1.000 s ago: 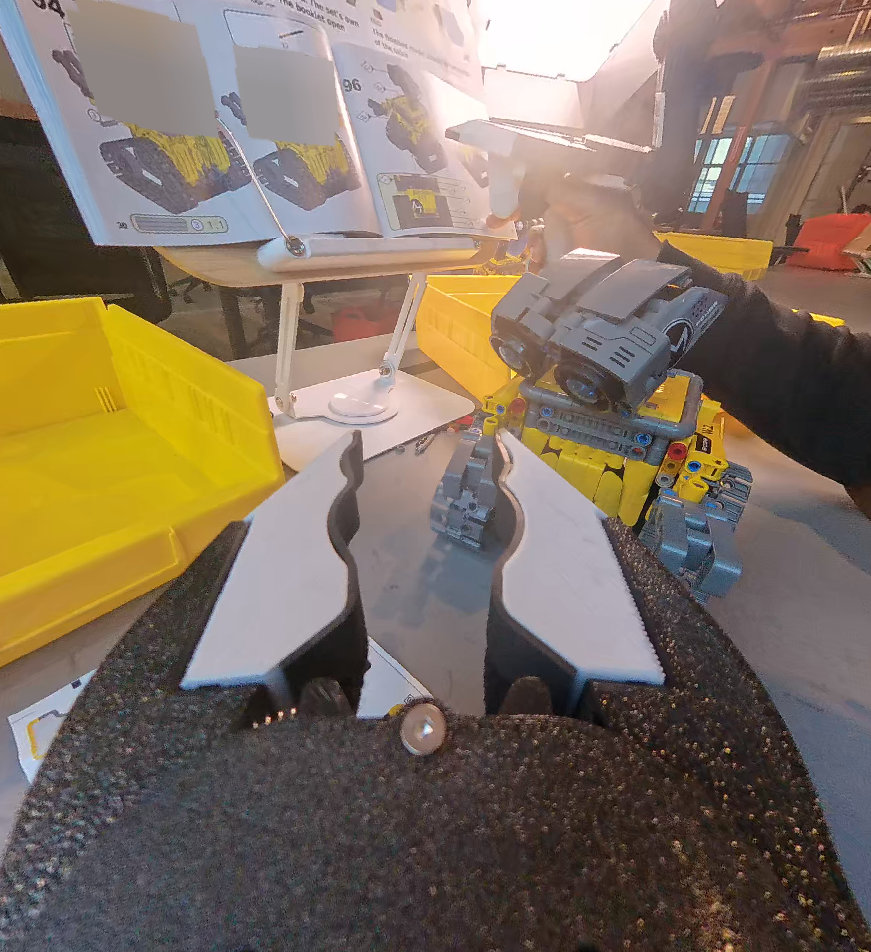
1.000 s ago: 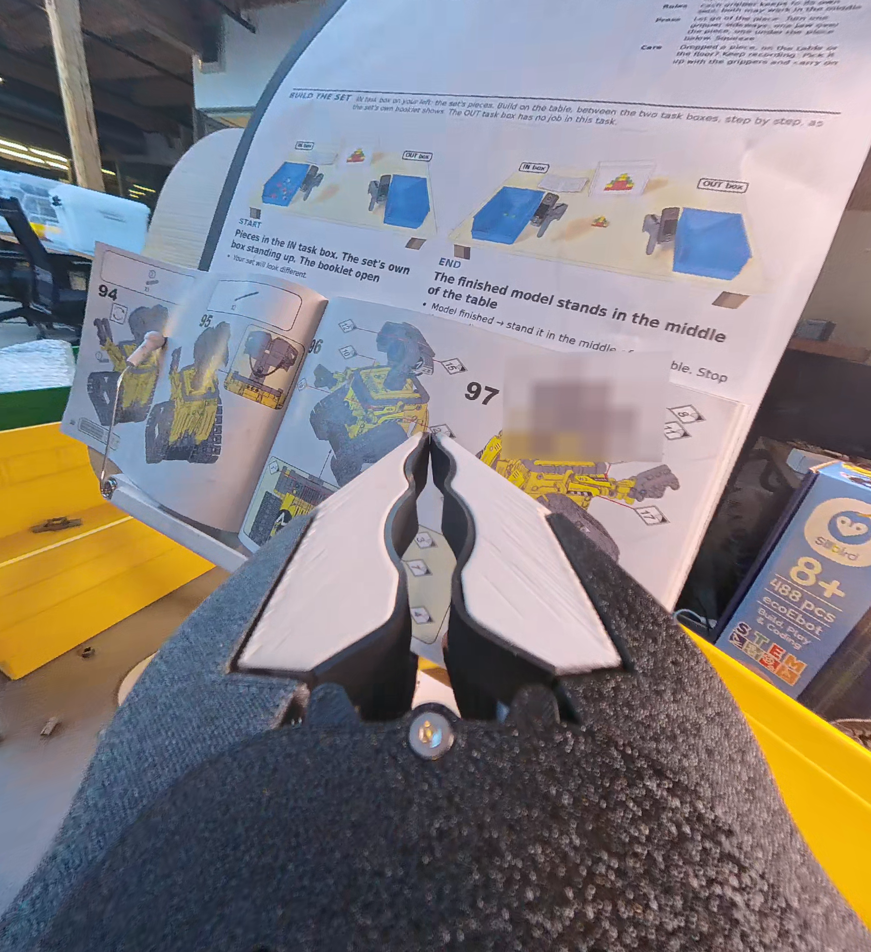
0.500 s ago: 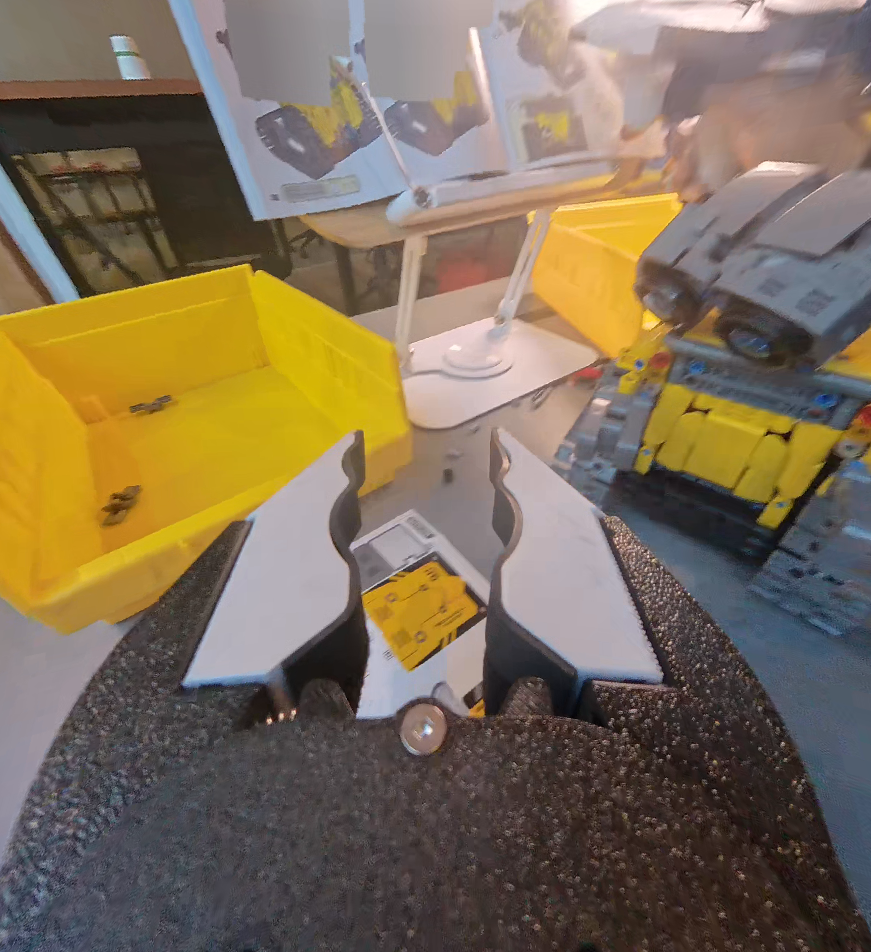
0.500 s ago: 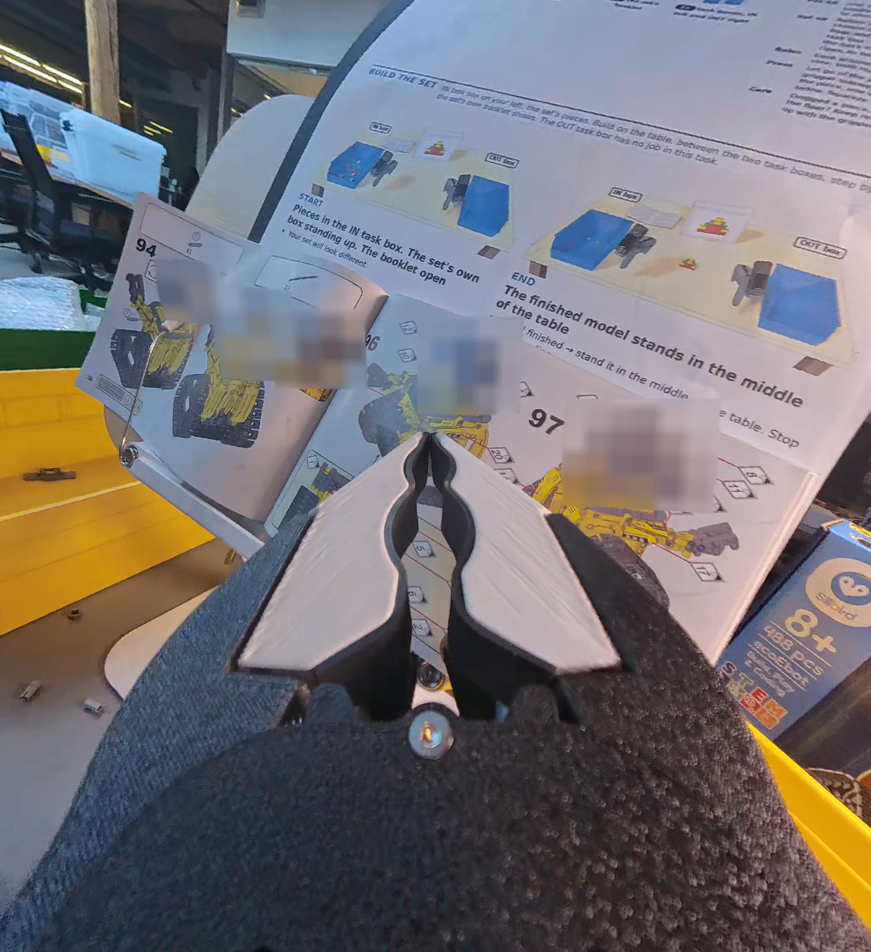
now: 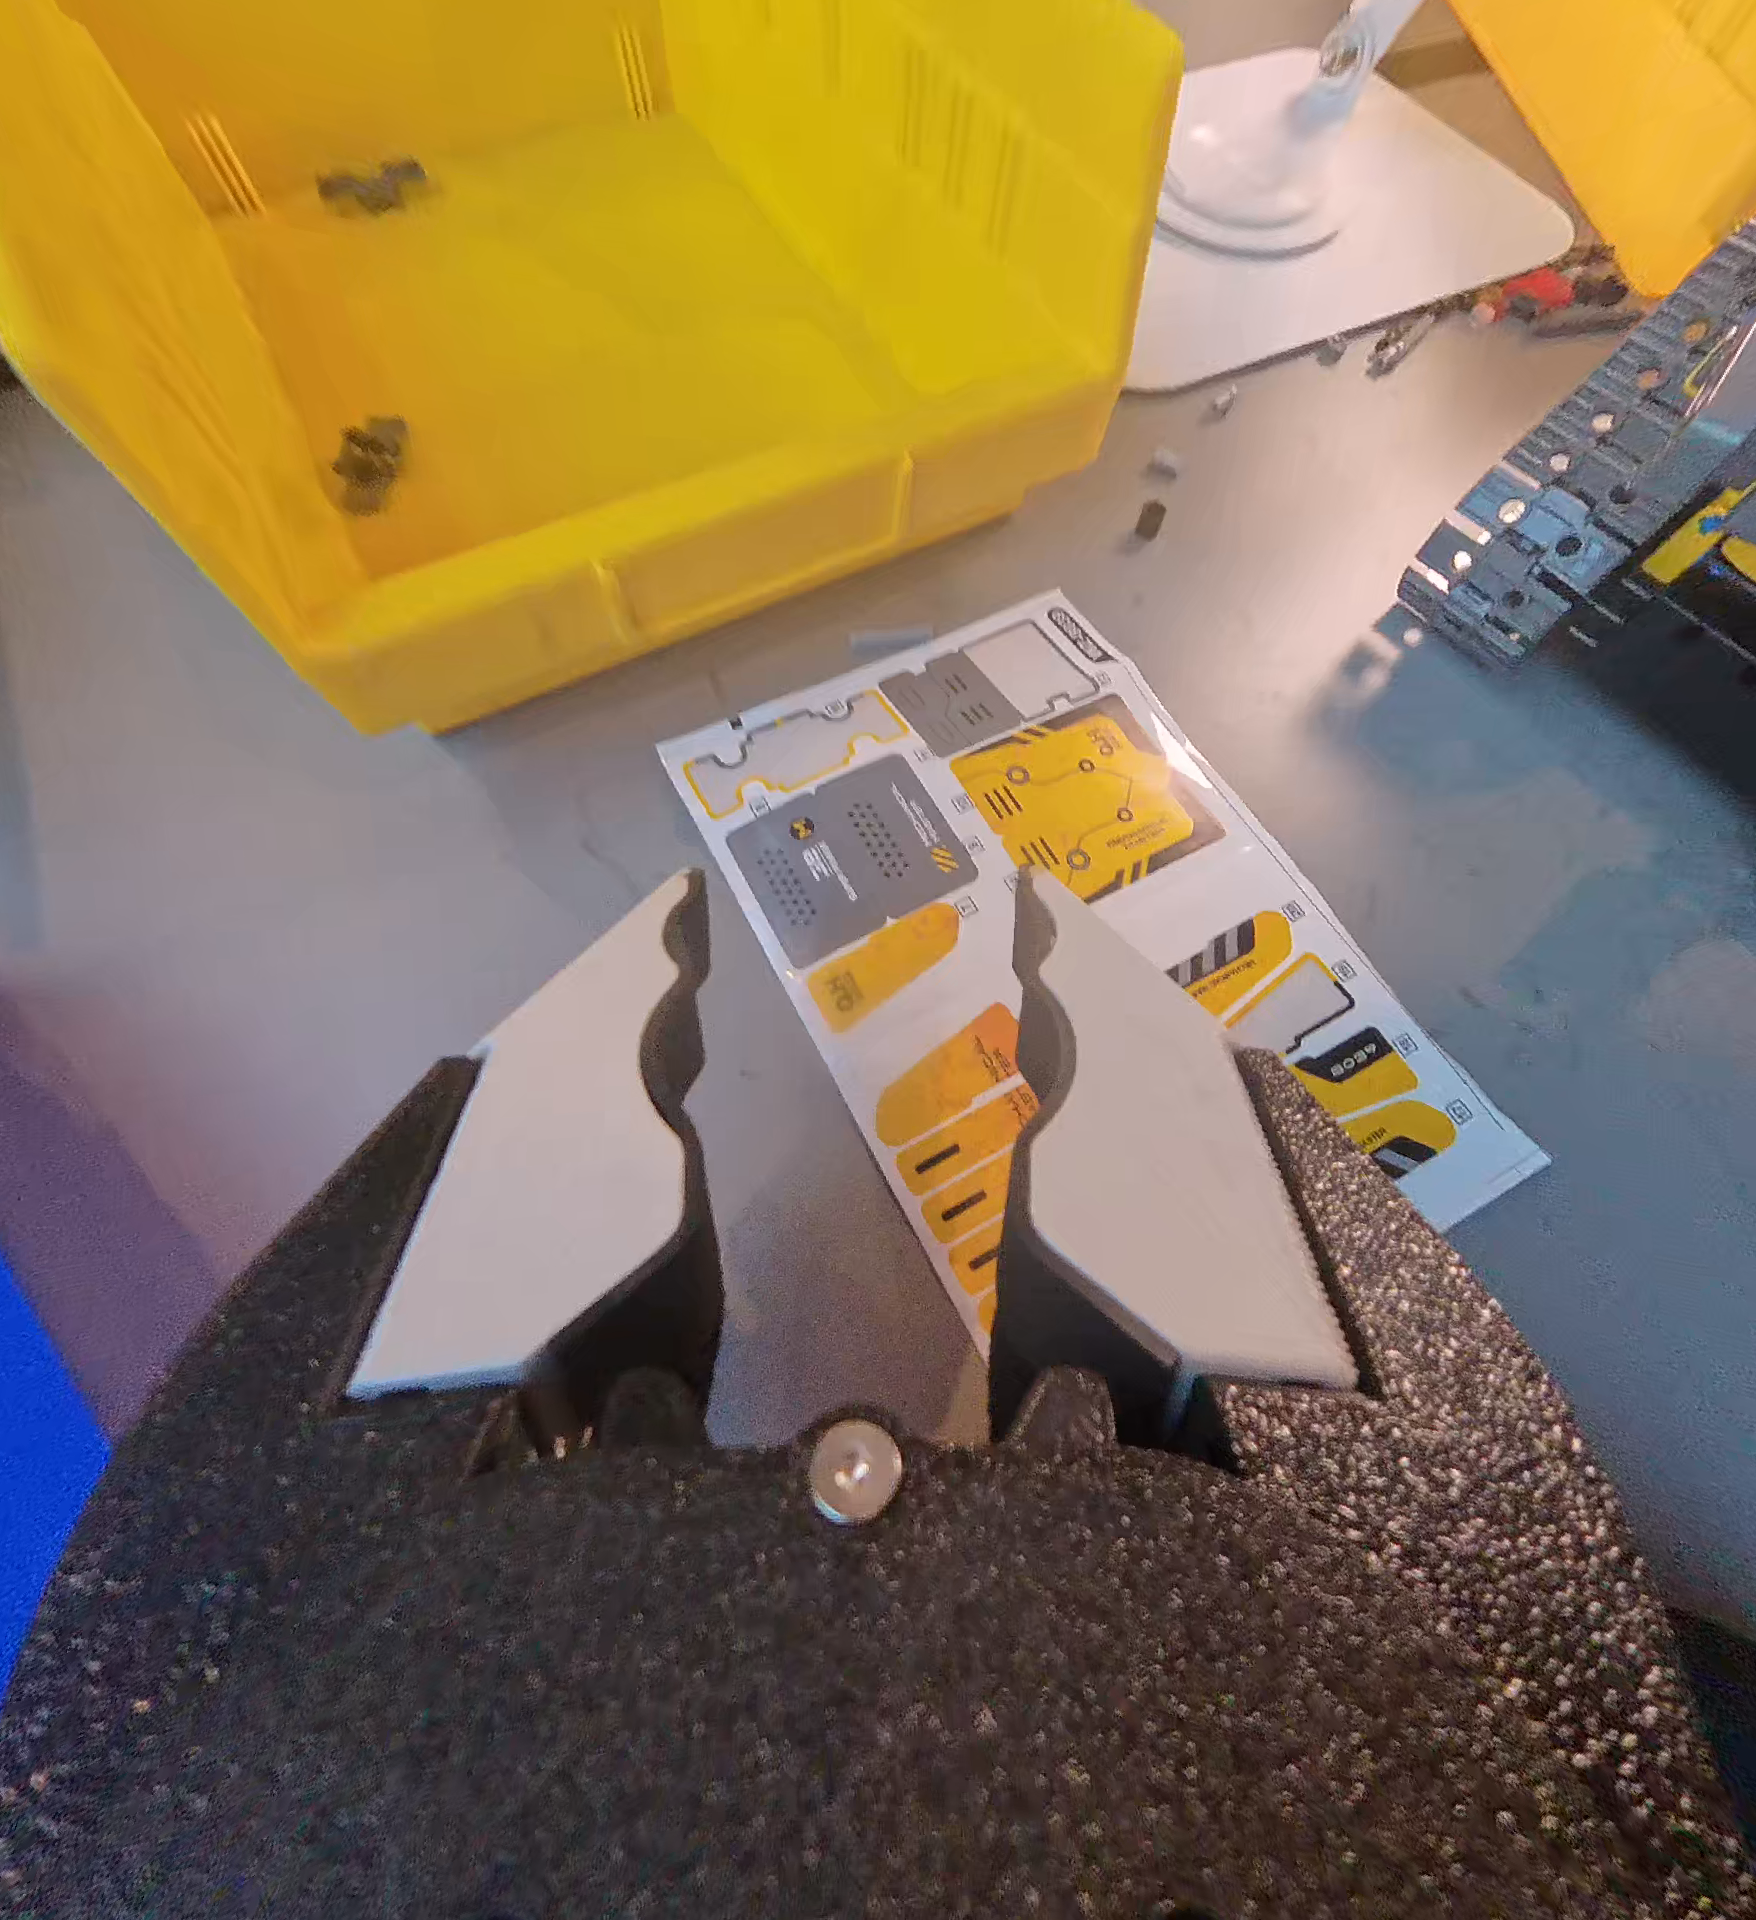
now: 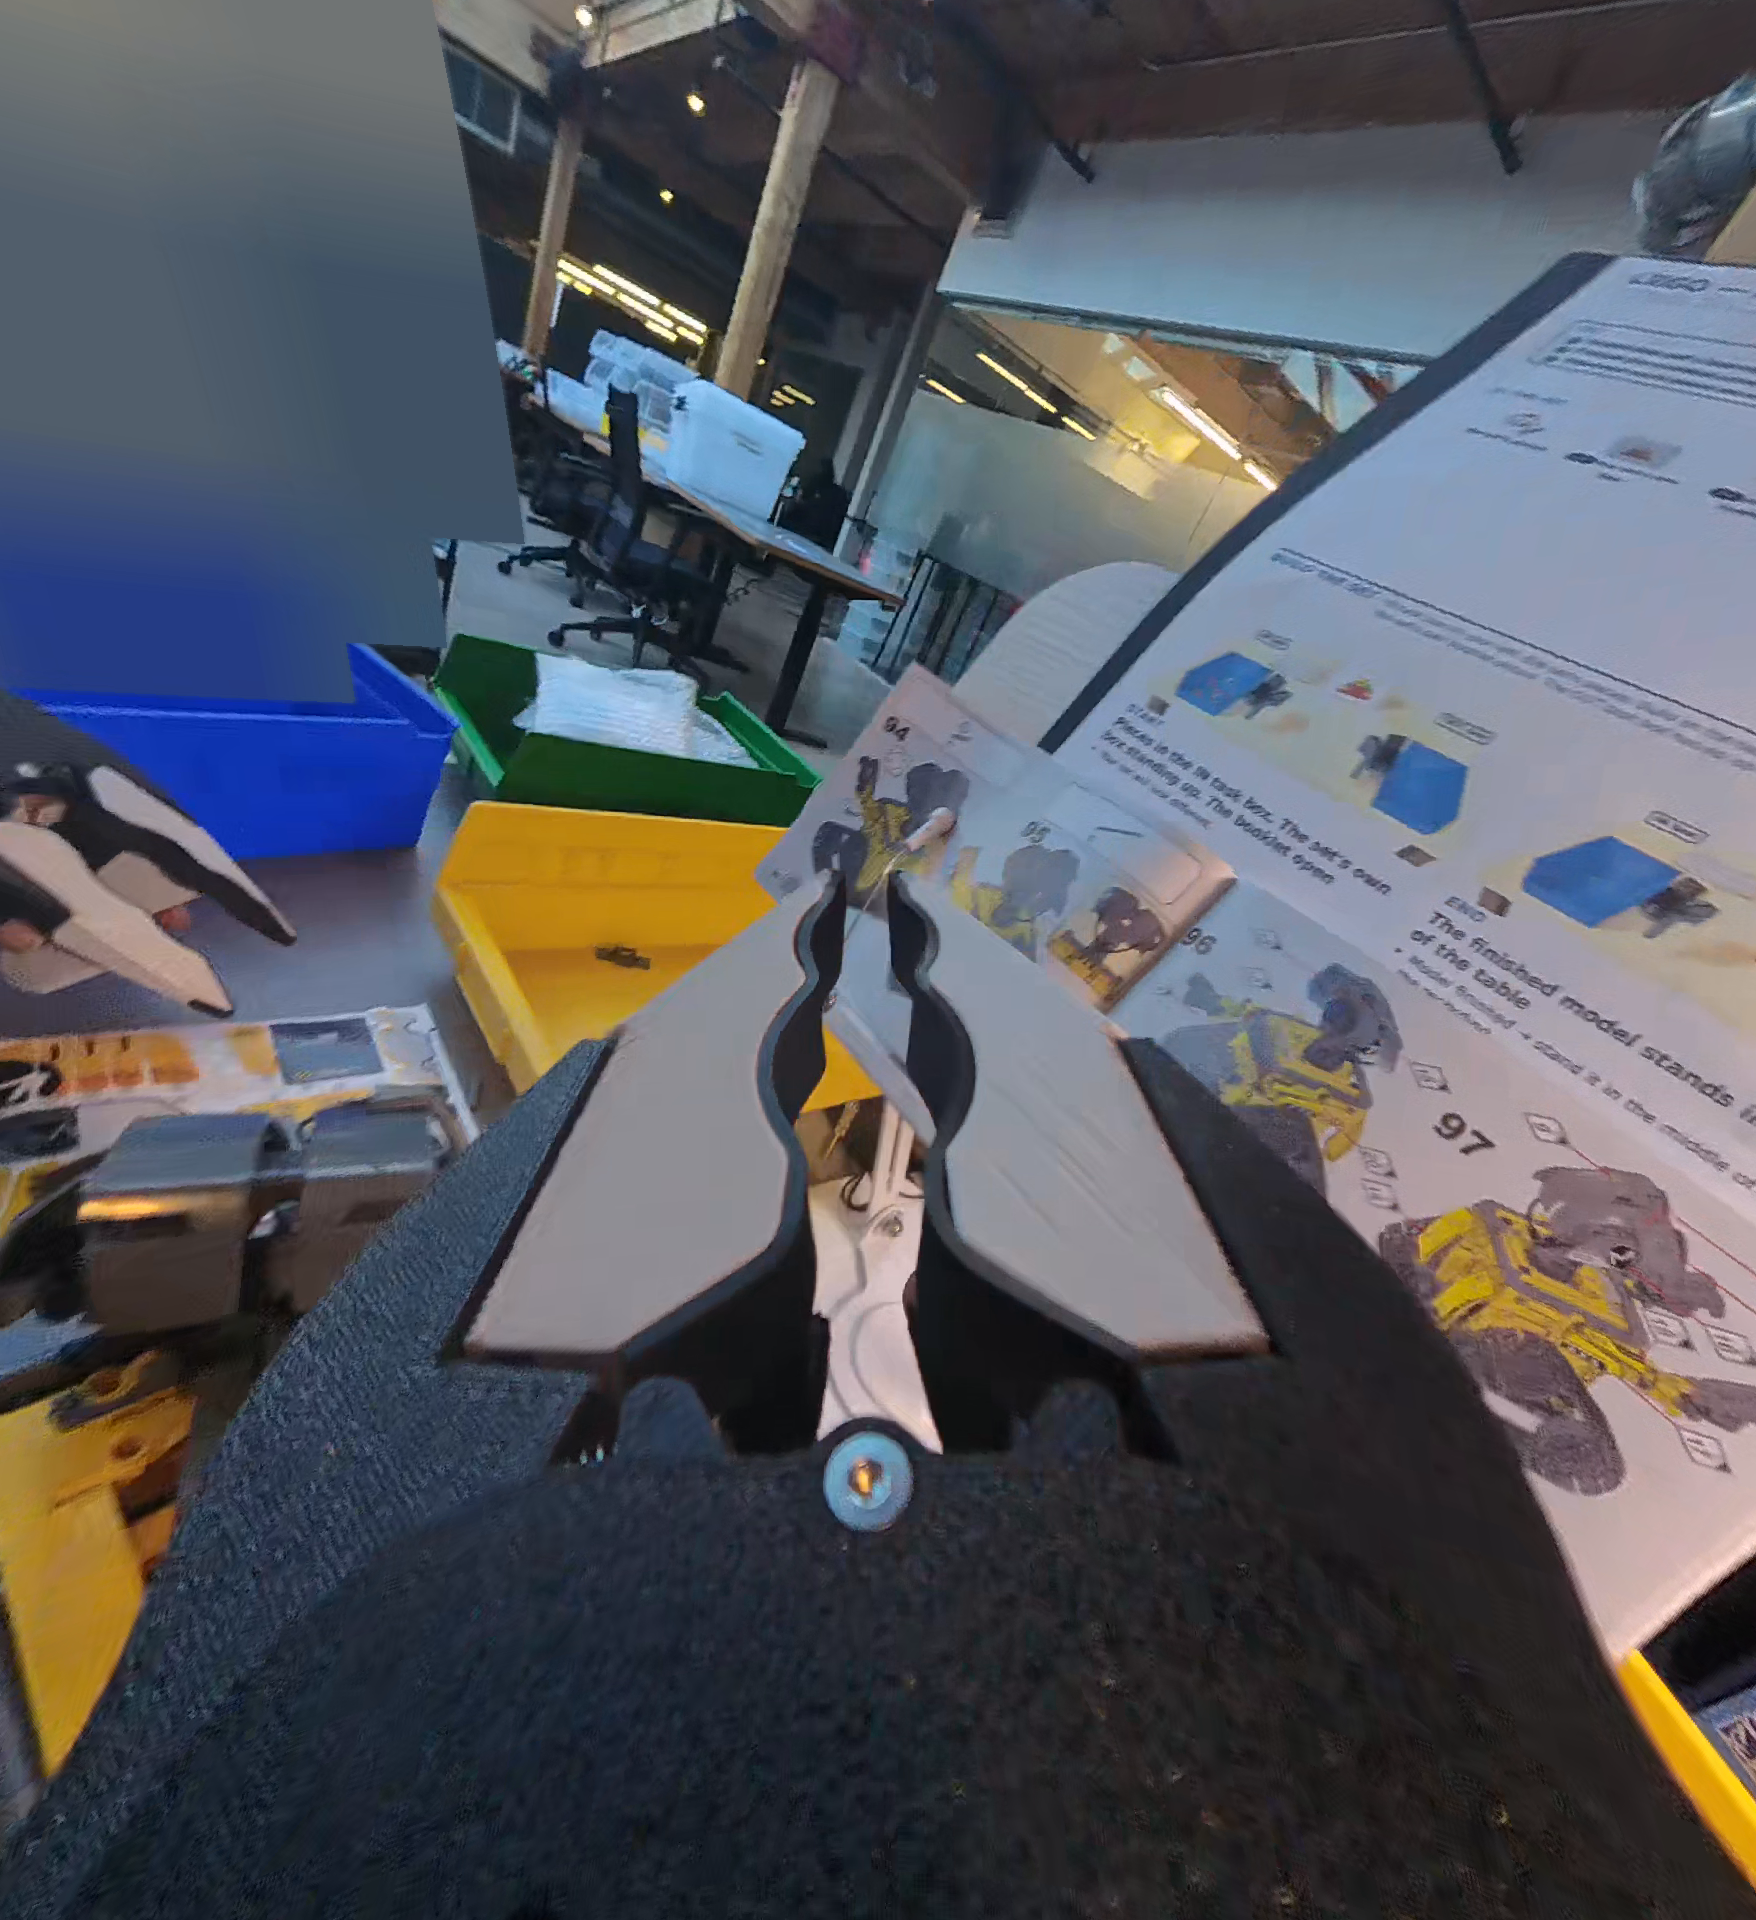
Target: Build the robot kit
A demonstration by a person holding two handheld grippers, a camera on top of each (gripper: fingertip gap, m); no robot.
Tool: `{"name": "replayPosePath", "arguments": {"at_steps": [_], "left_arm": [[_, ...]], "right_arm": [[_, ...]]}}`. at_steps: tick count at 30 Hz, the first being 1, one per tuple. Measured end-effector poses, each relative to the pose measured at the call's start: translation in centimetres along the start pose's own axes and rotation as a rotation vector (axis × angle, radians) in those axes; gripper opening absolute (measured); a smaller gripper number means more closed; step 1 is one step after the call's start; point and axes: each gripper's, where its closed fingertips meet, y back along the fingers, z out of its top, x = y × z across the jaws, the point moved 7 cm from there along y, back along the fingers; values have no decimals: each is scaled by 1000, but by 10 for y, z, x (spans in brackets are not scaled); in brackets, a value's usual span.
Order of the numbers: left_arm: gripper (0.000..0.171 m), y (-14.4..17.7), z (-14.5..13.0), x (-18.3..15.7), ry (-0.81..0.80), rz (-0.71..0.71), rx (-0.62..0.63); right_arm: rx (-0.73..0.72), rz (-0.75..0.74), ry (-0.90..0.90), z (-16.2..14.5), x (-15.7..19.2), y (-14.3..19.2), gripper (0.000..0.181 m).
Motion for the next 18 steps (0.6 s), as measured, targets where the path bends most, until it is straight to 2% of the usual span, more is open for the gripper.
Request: {"name": "replayPosePath", "arguments": {"at_steps": [3,7,10,14,15,16,18], "left_arm": [[68,-9,-10,-8,-18,-57,103],[86,-19,-24,-22,-116,-81,240],[78,-18,-24,-28,-150,-89,263],[44,-16,-23,-41,-196,-138,273],[30,-16,-23,-42,-200,-143,273],[0,-16,-22,-41,-204,-137,272],[0,-15,-23,-43,-203,-154,278]], "right_arm": [[69,50,26,-12,31,20,7],[134,56,-63,-39,63,64,7],[159,7,-135,-61,76,97,7],[117,-44,-235,-74,82,119,7],[92,-44,-251,-72,84,121,7],[69,-32,-262,-69,86,121,7],[28,12,-245,-60,93,120,7]]}}
